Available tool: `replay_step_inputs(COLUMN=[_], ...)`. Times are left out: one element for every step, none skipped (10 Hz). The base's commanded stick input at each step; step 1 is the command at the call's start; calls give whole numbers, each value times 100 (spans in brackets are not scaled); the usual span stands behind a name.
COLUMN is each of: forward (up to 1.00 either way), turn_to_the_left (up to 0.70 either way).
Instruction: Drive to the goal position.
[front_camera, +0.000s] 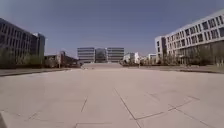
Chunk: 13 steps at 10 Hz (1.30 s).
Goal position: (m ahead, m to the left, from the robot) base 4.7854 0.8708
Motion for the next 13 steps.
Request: replay_step_inputs(forward=[70,70,70,70,70,70,70,70,70,70,70,70,70], turn_to_the_left=[0,0,0,0,0,0,0,0,0,0,0,0,0])
